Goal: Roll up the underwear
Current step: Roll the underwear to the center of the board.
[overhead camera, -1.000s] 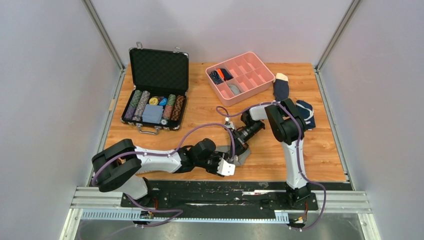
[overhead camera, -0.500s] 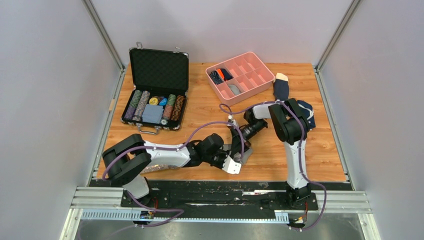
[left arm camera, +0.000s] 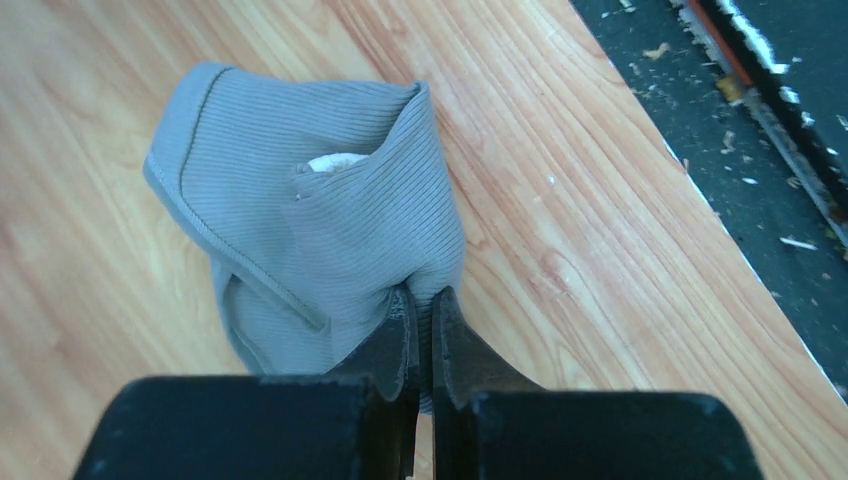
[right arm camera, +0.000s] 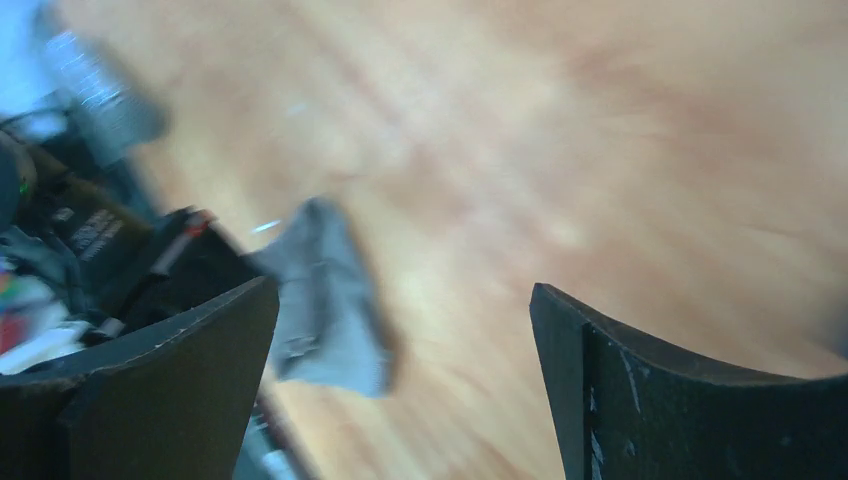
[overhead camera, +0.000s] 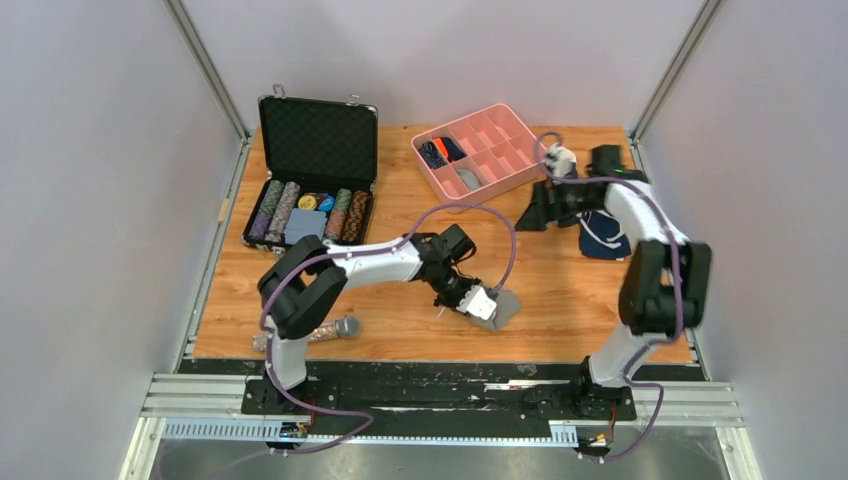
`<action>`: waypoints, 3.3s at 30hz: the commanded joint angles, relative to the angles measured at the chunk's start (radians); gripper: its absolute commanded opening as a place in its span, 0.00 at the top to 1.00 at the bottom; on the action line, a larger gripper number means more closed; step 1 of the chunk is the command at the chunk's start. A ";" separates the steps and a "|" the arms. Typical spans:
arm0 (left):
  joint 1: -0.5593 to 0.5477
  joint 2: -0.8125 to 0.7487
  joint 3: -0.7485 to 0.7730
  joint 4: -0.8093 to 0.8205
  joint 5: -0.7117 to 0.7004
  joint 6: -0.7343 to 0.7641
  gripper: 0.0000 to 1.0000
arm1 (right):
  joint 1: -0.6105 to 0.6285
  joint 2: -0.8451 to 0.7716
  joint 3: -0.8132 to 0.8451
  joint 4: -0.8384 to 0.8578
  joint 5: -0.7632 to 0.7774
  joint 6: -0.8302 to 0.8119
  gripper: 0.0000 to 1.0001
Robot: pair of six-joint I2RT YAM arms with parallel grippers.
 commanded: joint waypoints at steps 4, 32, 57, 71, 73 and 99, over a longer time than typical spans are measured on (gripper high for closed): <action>0.075 0.333 0.406 -0.758 0.238 0.166 1.00 | -0.159 -0.757 -0.384 0.662 0.306 -0.067 0.00; 0.174 0.656 0.738 -0.833 0.541 -0.445 1.00 | 0.652 -0.960 -0.933 0.489 0.226 -0.561 0.28; 0.278 0.612 0.690 -0.749 0.587 -0.655 0.74 | 0.693 -0.601 -0.860 0.623 0.434 -0.462 0.96; 0.377 -0.213 0.197 0.065 -0.587 -1.366 0.00 | 0.381 -0.138 -0.510 0.253 -0.007 -0.256 1.00; 0.417 -0.199 0.222 -0.063 -0.695 -1.640 0.00 | 0.330 -0.065 -0.475 0.198 -0.046 -0.245 0.99; 0.050 -0.249 -0.442 0.840 -0.023 -0.305 0.17 | 0.225 0.408 -0.144 -0.137 -0.049 -0.235 0.99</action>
